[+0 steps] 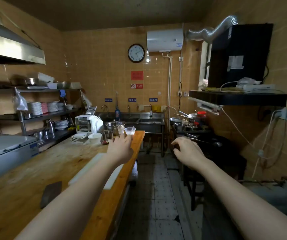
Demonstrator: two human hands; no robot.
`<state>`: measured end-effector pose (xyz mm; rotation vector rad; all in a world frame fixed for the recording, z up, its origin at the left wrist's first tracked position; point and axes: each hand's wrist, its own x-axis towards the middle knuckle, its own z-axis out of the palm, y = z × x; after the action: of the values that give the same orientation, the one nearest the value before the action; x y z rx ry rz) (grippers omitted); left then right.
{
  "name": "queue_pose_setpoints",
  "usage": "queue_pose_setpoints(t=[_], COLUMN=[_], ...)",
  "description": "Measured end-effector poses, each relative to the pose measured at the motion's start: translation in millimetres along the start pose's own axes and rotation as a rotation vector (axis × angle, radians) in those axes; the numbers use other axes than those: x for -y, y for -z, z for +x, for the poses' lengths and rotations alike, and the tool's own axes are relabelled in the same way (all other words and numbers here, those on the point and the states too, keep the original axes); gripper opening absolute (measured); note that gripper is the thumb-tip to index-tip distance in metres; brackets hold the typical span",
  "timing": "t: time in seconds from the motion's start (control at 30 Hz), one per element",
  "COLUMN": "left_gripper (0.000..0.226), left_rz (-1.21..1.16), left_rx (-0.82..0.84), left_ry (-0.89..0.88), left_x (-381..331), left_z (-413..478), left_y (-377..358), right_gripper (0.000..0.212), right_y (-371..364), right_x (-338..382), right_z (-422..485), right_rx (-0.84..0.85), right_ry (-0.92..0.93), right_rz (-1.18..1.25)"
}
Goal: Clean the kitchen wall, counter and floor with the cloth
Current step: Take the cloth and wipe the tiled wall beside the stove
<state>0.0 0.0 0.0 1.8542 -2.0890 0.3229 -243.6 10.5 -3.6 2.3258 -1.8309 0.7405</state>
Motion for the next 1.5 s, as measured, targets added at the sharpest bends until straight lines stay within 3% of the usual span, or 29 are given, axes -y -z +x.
queue_pose_setpoints(t=[0.33,0.7,0.9,1.03,1.2,1.5], left_gripper=[0.041,0.044,0.045,0.047,0.043,0.04], left_rz=[-0.14,-0.081,-0.066,-0.09,-0.114,-0.107], left_rx=[-0.004,-0.012,0.092,0.097,0.092,0.115], left_ry=[0.021,-0.064,-0.044,-0.053,-0.064,-0.009], left_x=[78.7,78.3,76.9,67.9,27.4,13.8], left_z=[118.1,258.4,353.3,452.7,637.5,876.8], left_y=[-66.0,-161.2,-236.9,-308.8,-395.8,-464.0], right_gripper=[0.034,0.034,0.033,0.031,0.036,0.038], right_y=[-77.1,-151.7,-217.7,-276.5,-341.7,-385.6], right_x=[13.0,-49.0,-101.2,-163.8,-280.9,-380.8], right_z=[122.8,232.6,327.1,421.2,594.2,824.4], right_rx=[-0.017,0.073,0.113,0.083,0.077,0.062], right_ry=[-0.007,-0.123,-0.124,-0.077,-0.027,-0.052], right_rz=[0.005,0.031,0.062,0.076,0.061,0.064])
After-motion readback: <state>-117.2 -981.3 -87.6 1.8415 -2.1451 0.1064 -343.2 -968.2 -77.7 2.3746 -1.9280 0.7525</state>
